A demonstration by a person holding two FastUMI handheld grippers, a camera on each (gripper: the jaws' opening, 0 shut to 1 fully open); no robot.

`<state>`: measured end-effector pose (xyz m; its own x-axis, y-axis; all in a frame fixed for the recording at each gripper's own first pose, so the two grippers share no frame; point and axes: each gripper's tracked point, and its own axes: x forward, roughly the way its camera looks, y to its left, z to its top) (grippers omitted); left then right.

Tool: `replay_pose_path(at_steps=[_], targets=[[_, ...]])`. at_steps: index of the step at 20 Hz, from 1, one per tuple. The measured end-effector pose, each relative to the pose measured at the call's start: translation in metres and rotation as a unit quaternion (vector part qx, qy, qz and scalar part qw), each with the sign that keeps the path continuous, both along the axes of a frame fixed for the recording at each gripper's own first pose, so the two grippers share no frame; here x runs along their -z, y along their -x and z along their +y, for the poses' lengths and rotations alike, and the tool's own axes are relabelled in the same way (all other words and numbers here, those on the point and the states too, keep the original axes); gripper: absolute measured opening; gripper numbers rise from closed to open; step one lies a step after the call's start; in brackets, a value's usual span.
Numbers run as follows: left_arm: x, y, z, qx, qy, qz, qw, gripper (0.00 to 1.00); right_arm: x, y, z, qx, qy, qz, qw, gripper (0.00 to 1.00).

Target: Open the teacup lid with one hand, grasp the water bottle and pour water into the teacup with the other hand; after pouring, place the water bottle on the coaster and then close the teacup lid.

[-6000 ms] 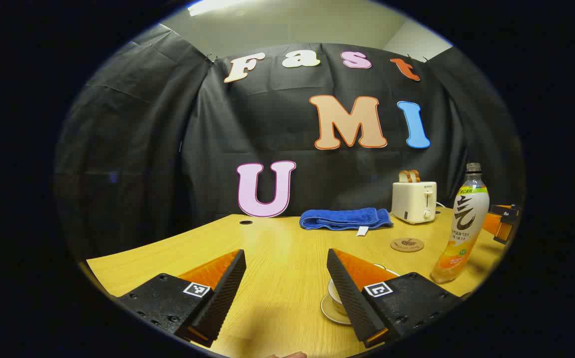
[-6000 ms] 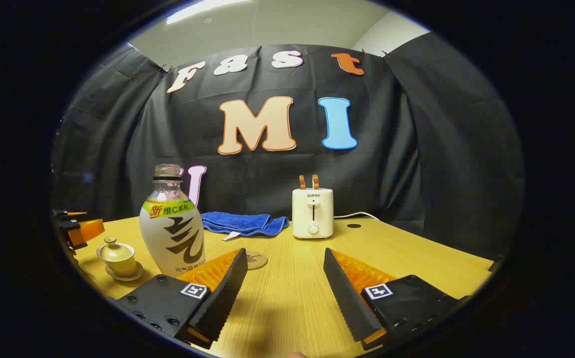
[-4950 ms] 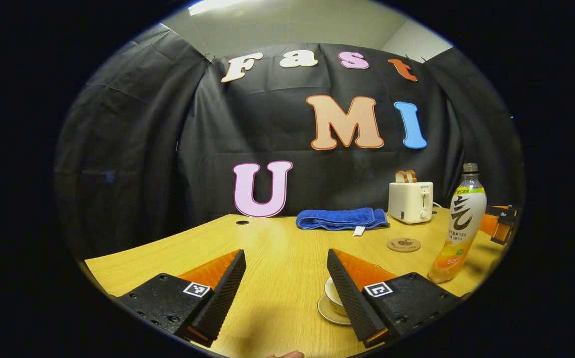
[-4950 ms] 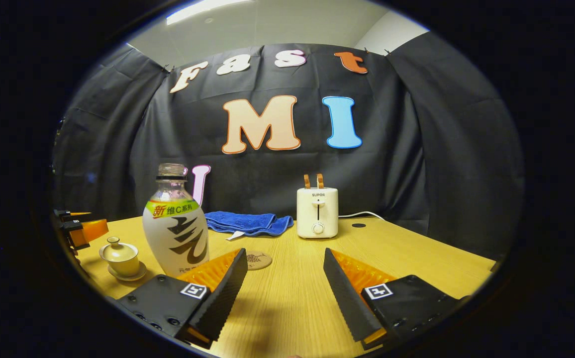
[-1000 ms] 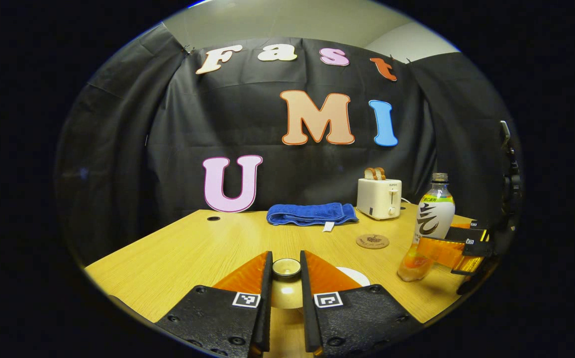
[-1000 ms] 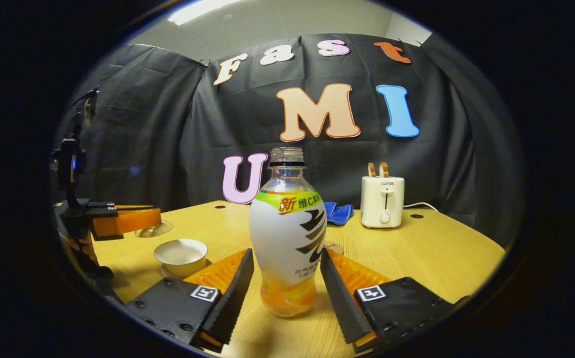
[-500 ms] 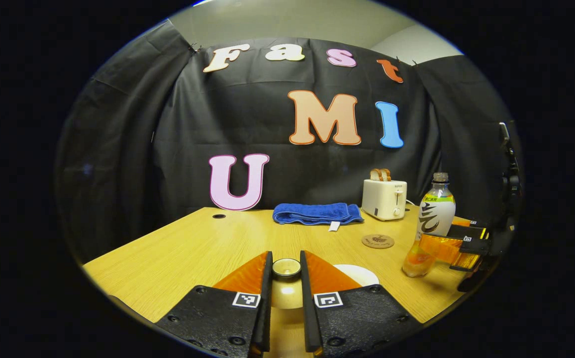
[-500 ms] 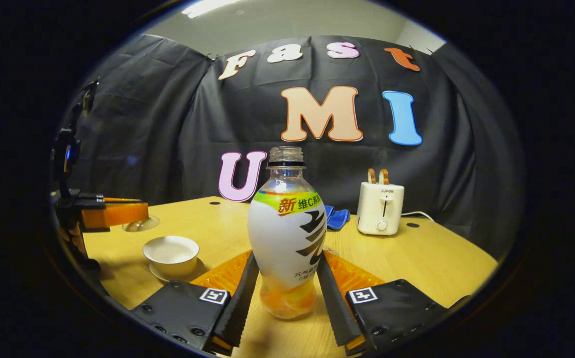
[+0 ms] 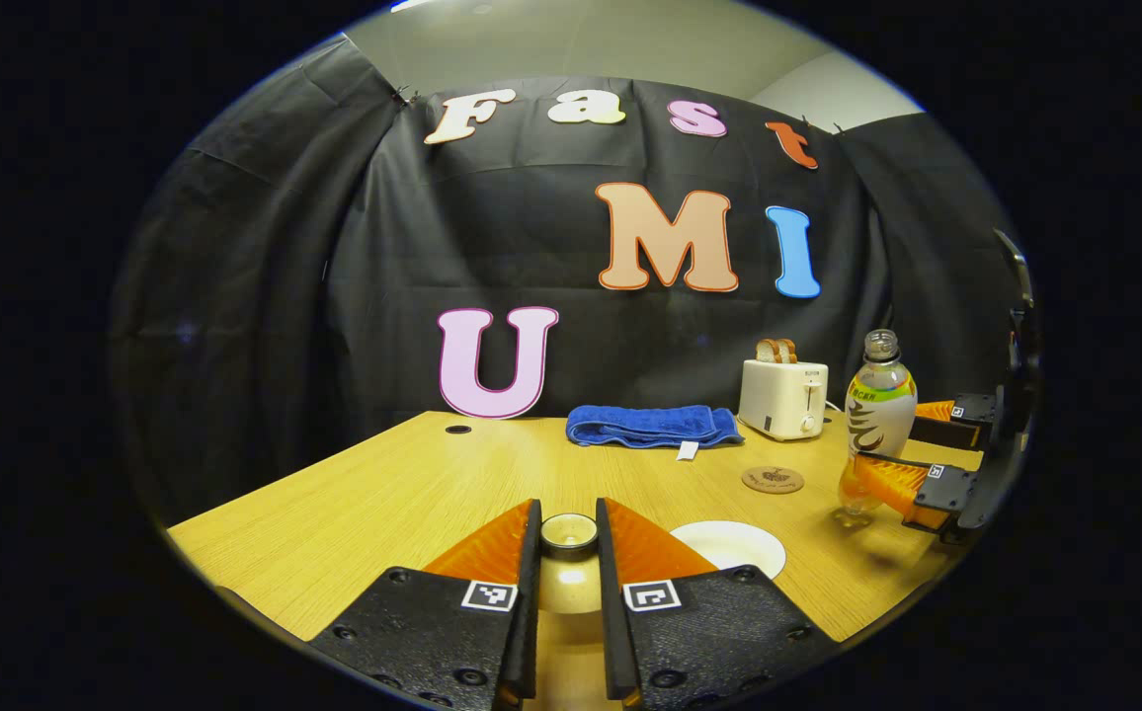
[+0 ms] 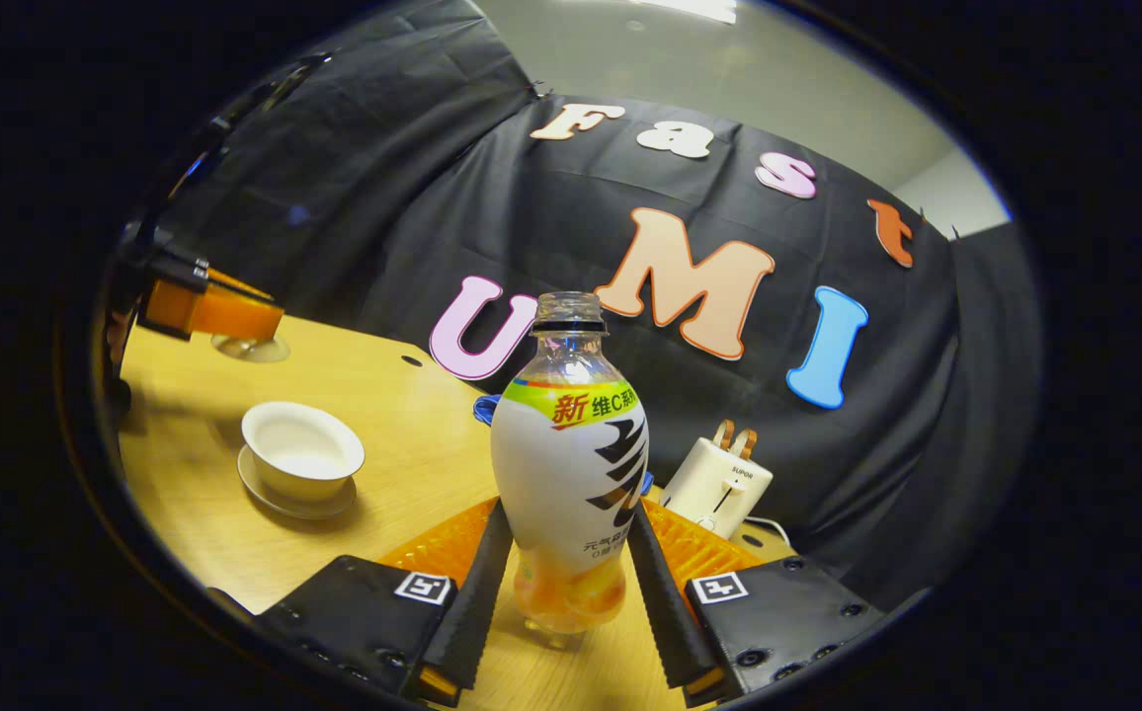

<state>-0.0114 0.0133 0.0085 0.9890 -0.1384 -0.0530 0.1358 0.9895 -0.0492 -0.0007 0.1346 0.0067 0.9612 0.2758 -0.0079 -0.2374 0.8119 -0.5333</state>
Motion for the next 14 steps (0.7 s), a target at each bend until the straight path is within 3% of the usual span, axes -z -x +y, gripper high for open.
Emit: replay_pose_path(at_steps=[6, 14], targets=[[0.003, 0.003, 0.016, -0.012, 0.003, 0.000, 1.000, 0.24, 0.005, -0.001, 0.007, -0.002, 0.127, -0.043, 0.991, 0.72], [0.007, 0.008, 0.030, -0.017, 0.008, -0.001, 1.000, 0.25, 0.027, -0.004, 0.018, -0.012, 0.273, -0.075, 0.959, 0.72]])
